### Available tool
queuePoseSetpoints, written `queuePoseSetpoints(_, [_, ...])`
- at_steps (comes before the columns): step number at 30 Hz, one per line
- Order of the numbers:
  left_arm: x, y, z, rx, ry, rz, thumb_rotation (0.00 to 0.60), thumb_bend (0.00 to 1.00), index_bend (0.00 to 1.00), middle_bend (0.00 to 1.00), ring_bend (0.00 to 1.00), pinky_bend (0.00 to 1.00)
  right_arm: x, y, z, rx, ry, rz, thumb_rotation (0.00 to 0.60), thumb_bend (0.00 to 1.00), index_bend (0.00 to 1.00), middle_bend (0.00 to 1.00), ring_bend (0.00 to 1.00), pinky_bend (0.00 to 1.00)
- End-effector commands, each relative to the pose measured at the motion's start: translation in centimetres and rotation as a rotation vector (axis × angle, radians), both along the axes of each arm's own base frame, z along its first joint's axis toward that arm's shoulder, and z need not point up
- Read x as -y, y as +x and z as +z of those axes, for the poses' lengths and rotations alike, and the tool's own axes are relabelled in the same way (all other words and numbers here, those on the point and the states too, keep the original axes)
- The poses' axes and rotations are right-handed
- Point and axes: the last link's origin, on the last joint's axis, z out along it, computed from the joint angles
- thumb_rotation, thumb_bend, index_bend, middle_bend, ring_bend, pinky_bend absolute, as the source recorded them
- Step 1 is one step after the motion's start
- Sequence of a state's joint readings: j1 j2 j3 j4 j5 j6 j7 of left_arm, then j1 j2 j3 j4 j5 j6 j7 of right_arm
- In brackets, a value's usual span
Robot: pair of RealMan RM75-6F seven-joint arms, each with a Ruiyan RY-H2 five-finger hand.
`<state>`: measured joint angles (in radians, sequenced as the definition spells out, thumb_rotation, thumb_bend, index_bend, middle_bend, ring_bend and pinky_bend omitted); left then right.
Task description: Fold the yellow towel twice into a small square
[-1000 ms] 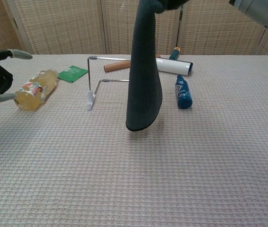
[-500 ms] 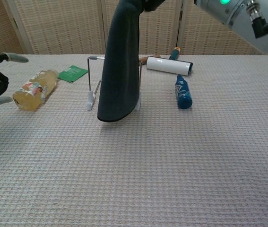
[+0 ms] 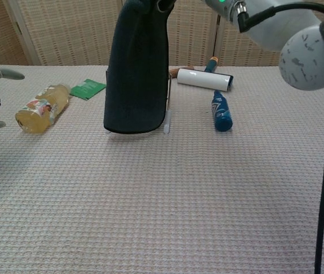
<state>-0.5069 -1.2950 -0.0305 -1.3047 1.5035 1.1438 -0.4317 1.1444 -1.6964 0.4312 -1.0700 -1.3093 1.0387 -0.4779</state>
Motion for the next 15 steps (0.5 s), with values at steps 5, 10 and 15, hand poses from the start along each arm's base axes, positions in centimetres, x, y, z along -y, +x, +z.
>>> queuePoseSetpoints(5, [0.2,-0.5,-0.1,-0.001,-0.002,0.016,0.600,0.36,0.01,0.71,0.62,0.84,2.1,1.3,-1.6,-0.075,-0.032,-0.003,0.600,0.52,0.73,0.92,1.00,1.00])
queuePoseSetpoints(10, [0.3,-0.8,0.0,0.000,0.000,0.025,0.600,0.36,0.01,0.71,0.62,0.84,3.2,1.5,-2.3,-0.083,-0.036,-0.020,0.600,0.52,0.73,0.92,1.00,1.00])
queuePoseSetpoints(15, [0.5,-1.1,0.1,-0.003,-0.003,0.032,0.600,0.36,0.01,0.71,0.62,0.84,3.9,1.7,-2.8,-0.086,-0.039,-0.034,0.600,0.51,0.73,0.92,1.00,1.00])
